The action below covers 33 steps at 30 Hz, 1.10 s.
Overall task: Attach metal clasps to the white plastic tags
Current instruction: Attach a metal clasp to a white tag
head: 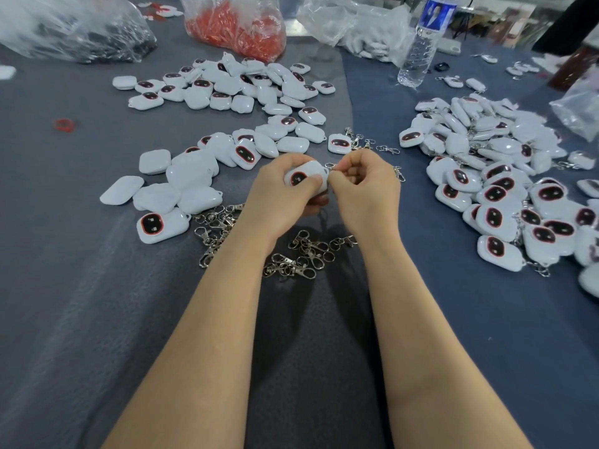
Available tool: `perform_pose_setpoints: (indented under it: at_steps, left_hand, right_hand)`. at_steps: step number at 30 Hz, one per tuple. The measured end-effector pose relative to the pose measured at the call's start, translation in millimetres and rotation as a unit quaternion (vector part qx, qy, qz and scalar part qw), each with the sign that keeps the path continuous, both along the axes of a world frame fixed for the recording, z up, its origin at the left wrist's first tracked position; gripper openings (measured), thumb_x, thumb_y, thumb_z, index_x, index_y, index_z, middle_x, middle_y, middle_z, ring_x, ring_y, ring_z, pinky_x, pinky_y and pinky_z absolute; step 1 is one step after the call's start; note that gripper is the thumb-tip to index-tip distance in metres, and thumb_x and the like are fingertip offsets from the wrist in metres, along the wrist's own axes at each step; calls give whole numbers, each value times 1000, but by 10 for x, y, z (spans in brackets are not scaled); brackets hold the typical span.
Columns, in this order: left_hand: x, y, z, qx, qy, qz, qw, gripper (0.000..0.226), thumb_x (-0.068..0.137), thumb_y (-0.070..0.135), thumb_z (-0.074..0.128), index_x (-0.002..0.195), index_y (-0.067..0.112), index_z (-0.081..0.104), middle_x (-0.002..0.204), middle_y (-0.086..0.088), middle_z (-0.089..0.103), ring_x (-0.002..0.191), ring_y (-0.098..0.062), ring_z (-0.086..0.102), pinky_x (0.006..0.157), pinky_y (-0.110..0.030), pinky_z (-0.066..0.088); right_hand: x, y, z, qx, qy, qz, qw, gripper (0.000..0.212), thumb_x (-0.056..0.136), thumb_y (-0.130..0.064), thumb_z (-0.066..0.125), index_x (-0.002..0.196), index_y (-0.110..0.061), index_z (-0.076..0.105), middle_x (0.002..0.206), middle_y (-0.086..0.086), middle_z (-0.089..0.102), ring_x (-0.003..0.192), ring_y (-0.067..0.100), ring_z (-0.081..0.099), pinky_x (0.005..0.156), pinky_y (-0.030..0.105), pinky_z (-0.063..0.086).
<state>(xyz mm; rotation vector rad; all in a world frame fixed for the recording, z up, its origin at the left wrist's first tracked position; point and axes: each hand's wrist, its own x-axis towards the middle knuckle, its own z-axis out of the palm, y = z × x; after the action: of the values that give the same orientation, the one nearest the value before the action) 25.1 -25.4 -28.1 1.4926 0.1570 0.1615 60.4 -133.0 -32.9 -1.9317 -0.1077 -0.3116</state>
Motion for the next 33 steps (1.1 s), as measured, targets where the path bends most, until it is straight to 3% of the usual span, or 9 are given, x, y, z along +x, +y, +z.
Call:
perform_pose_setpoints:
  at_steps: [6, 9, 13, 17, 19, 21, 24, 29, 33]
  left_hand:
    - [5, 1, -6, 51, -9, 16, 999, 21, 91, 4, 56, 85, 24, 59, 83, 0, 64, 59, -6, 68, 55, -16, 54]
    - [12, 8, -19, 85, -17, 31, 996, 17, 90, 4, 56, 87, 20, 60, 79, 3, 64, 59, -5, 67, 61, -22, 58]
    - [29, 21, -47, 180, -19, 58, 982, 13, 88, 9, 57, 97, 17, 63, 88, -3, 67, 79, -21, 69, 78, -41, 58]
    - [22, 19, -47, 251, -38, 63, 965, 19, 89, 13, 56, 107, 18, 60, 99, -3, 66, 87, -25, 67, 81, -41, 56]
    - [21, 8, -22, 173, -24, 59, 983, 18, 90, 10, 53, 106, 18, 59, 95, -4, 65, 76, -18, 68, 71, -35, 59]
    - [29, 0, 8, 37, 5, 68, 997, 17, 91, 5, 50, 100, 16, 58, 85, -1, 62, 57, -5, 63, 56, -23, 55]
    - [43, 13, 58, -137, 56, 70, 986, 14, 92, 5, 47, 90, 13, 58, 75, -1, 56, 45, 0, 53, 46, -16, 47]
    - [33, 61, 74, -312, 105, -1, 944, 9, 91, 7, 49, 87, 5, 58, 66, -3, 54, 43, -3, 45, 37, -10, 38]
    - [50, 111, 70, -369, 125, -27, 921, 11, 92, 9, 47, 95, 3, 56, 66, -3, 52, 43, -2, 43, 35, -8, 36]
  right_hand:
    - [-11, 15, -7, -18, 0, 9, 1000, 22, 74, -2, 58, 66, -22, 54, 63, -6, 52, 56, 3, 42, 52, 10, 37]
    - [-19, 37, -16, -30, -11, 19, 999, 21, 75, 0, 57, 68, -20, 55, 65, -4, 54, 56, 4, 42, 55, 9, 38]
    - [-18, 43, -47, -94, -30, 48, 994, 19, 79, 1, 57, 75, -17, 57, 68, 1, 56, 59, 4, 42, 58, 10, 37]
    - [-16, 42, -71, -116, -48, 51, 991, 17, 83, 0, 56, 79, -16, 54, 66, -3, 52, 61, 7, 42, 59, 11, 36]
    - [-25, 51, -59, -84, -56, 49, 994, 17, 84, -1, 56, 86, -18, 54, 76, -1, 56, 68, 8, 46, 63, 11, 38]
    - [-25, 63, -48, -52, -45, 58, 996, 17, 87, -6, 60, 97, -19, 57, 91, -1, 59, 80, 7, 51, 70, 10, 39]
    - [-18, 76, -41, -70, -31, 71, 994, 10, 90, -17, 61, 100, -20, 63, 98, -10, 61, 93, 3, 53, 80, 12, 40]
    - [-46, 105, 4, 20, -40, 59, 997, 11, 90, -11, 60, 88, -22, 61, 80, -13, 61, 69, -8, 55, 65, 4, 40]
    - [-79, 135, 28, 46, -46, 68, 996, 18, 90, -11, 61, 85, -27, 58, 77, -13, 58, 68, -3, 53, 65, 7, 41]
